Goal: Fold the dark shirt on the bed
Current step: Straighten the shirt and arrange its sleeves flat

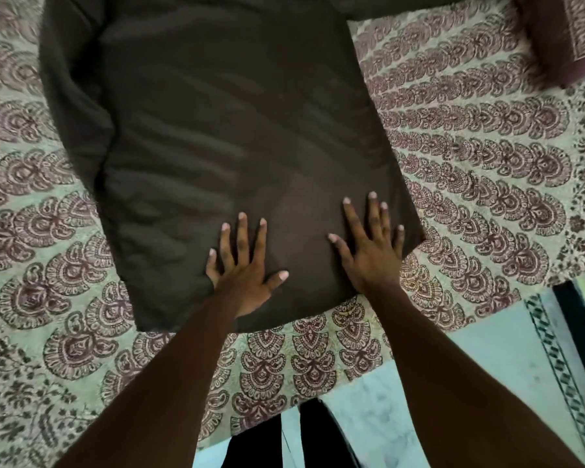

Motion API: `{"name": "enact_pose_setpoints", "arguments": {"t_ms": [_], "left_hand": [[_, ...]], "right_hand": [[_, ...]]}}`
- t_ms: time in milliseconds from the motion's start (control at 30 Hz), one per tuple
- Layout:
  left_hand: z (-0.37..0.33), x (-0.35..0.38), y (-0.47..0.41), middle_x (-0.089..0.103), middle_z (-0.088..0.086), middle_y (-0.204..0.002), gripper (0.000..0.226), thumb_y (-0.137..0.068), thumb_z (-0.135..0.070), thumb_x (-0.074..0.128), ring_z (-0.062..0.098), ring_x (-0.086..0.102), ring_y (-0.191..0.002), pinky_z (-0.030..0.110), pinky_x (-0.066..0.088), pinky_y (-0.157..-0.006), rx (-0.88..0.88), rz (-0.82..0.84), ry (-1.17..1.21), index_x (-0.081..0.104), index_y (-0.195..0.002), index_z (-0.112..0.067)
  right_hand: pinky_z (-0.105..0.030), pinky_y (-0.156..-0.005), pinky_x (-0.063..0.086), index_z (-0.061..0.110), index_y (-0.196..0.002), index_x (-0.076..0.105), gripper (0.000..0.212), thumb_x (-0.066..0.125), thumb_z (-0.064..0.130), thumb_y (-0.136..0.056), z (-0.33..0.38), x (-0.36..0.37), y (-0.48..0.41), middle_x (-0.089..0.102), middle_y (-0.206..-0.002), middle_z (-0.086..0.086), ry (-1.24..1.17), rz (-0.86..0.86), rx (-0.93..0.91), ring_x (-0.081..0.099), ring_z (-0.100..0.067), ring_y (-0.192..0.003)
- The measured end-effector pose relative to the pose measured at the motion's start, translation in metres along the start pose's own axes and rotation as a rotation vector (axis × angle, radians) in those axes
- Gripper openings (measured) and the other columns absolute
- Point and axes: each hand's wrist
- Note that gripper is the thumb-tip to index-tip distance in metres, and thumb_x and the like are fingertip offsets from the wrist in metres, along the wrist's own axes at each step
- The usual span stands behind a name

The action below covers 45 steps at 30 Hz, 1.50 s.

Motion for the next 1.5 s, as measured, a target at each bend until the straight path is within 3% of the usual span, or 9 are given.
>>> {"name": "enact_pose_setpoints", "arguments": {"t_ms": [167, 233, 400, 667, 833, 1000, 1100, 1267, 1500], "left_hand": [[-0.001, -0.001, -0.002, -0.059, -0.010, -0.150, 0.101, -0.088, -0.084, 0.032, 0.020, -0.056, -0.134, 0.065, -0.005, -0.121, -0.003, 0.013, -0.001, -0.049, -0.139, -0.049], [-0.002, 0.001, 0.000, -0.057, -0.010, -0.151, 0.102, -0.088, -0.084, 0.032, 0.017, -0.062, -0.129, 0.066, -0.004, -0.120, 0.001, -0.001, 0.008, -0.048, -0.140, -0.049], [-0.001, -0.001, 0.001, -0.056, -0.009, -0.153, 0.102, -0.086, -0.085, 0.031, 0.021, -0.047, -0.142, 0.066, -0.001, -0.121, -0.004, -0.021, -0.005, -0.046, -0.143, -0.047], [-0.008, -0.005, 0.019, -0.023, -0.014, -0.170, 0.102, -0.084, -0.075, 0.057, 0.025, -0.013, -0.159, 0.064, 0.012, -0.120, 0.015, -0.192, 0.112, -0.003, -0.161, -0.047], [0.022, -0.010, 0.014, 0.008, 0.000, -0.173, 0.072, -0.095, -0.063, 0.044, 0.035, 0.021, -0.153, 0.066, 0.033, -0.109, -0.004, -0.465, -0.002, 0.027, -0.159, -0.034], [0.059, -0.010, 0.016, 0.003, 0.000, -0.175, 0.073, -0.098, -0.068, 0.033, 0.031, 0.010, -0.160, 0.056, 0.017, -0.124, -0.006, -0.490, -0.125, 0.020, -0.163, -0.037], [0.059, -0.005, 0.024, -0.001, -0.001, -0.175, 0.076, -0.097, -0.069, 0.035, 0.030, 0.007, -0.161, 0.054, 0.013, -0.125, 0.010, -0.463, -0.129, 0.015, -0.164, -0.038], [0.066, 0.023, 0.060, 0.001, -0.002, -0.175, 0.076, -0.098, -0.069, 0.032, 0.029, 0.004, -0.162, 0.055, 0.013, -0.126, -0.012, -0.469, -0.161, 0.014, -0.165, -0.037], [0.059, 0.010, 0.070, 0.020, -0.004, -0.171, 0.064, -0.101, -0.057, 0.038, 0.027, 0.024, -0.154, 0.055, 0.027, -0.116, -0.145, -0.545, 0.004, 0.032, -0.158, -0.029]], "right_hand": [[-0.058, -0.126, 0.002, 0.033, -0.165, 0.002, 0.095, 0.017, 0.088, -0.089, -0.021, -0.009, 0.015, -0.007, -0.172, -0.015, -0.122, -0.114, 0.529, -0.008, -0.039, -0.158], [-0.058, -0.126, 0.003, 0.026, -0.165, 0.004, 0.097, 0.020, 0.086, -0.091, -0.008, -0.012, 0.008, -0.006, -0.172, -0.018, -0.096, -0.170, 0.477, -0.006, -0.040, -0.158], [-0.059, -0.125, 0.009, 0.054, -0.159, 0.011, 0.065, 0.037, 0.070, -0.101, 0.010, 0.002, -0.011, -0.009, -0.174, 0.004, -0.047, -0.057, -0.103, -0.004, -0.029, -0.160], [-0.068, -0.123, 0.007, 0.034, -0.164, 0.006, 0.088, 0.019, 0.084, -0.093, -0.025, -0.005, 0.004, -0.008, -0.172, -0.015, -0.164, -0.163, 0.454, -0.009, -0.045, -0.157], [-0.061, -0.124, 0.012, 0.047, -0.162, 0.013, 0.072, 0.037, 0.073, -0.098, -0.012, 0.001, 0.002, -0.005, -0.174, 0.000, 0.006, -0.101, -0.259, -0.001, -0.032, -0.160], [-0.064, -0.124, 0.011, 0.046, -0.162, 0.001, 0.074, 0.031, 0.074, -0.100, -0.035, 0.009, 0.026, -0.004, -0.174, 0.001, -0.131, -0.126, 0.312, -0.003, -0.027, -0.160], [-0.067, -0.123, 0.010, 0.029, -0.165, 0.006, 0.084, 0.027, 0.076, -0.099, -0.025, -0.001, 0.019, -0.001, -0.172, -0.016, -0.115, -0.157, 0.393, -0.004, -0.040, -0.158], [-0.058, -0.125, 0.006, 0.029, -0.164, 0.017, 0.077, 0.035, 0.069, -0.100, 0.043, -0.008, -0.028, -0.001, -0.173, -0.011, 0.023, -0.231, -0.147, -0.002, -0.037, -0.159], [-0.063, -0.124, 0.011, 0.029, -0.163, 0.024, 0.070, 0.039, 0.060, -0.102, 0.089, 0.039, 0.011, 0.013, -0.173, -0.004, 0.193, -0.007, -0.913, 0.006, -0.029, -0.160]]}}
Point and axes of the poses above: each hand's wrist, its own y-axis away from the middle knuckle, its own x-axis out of the palm, z = x × y
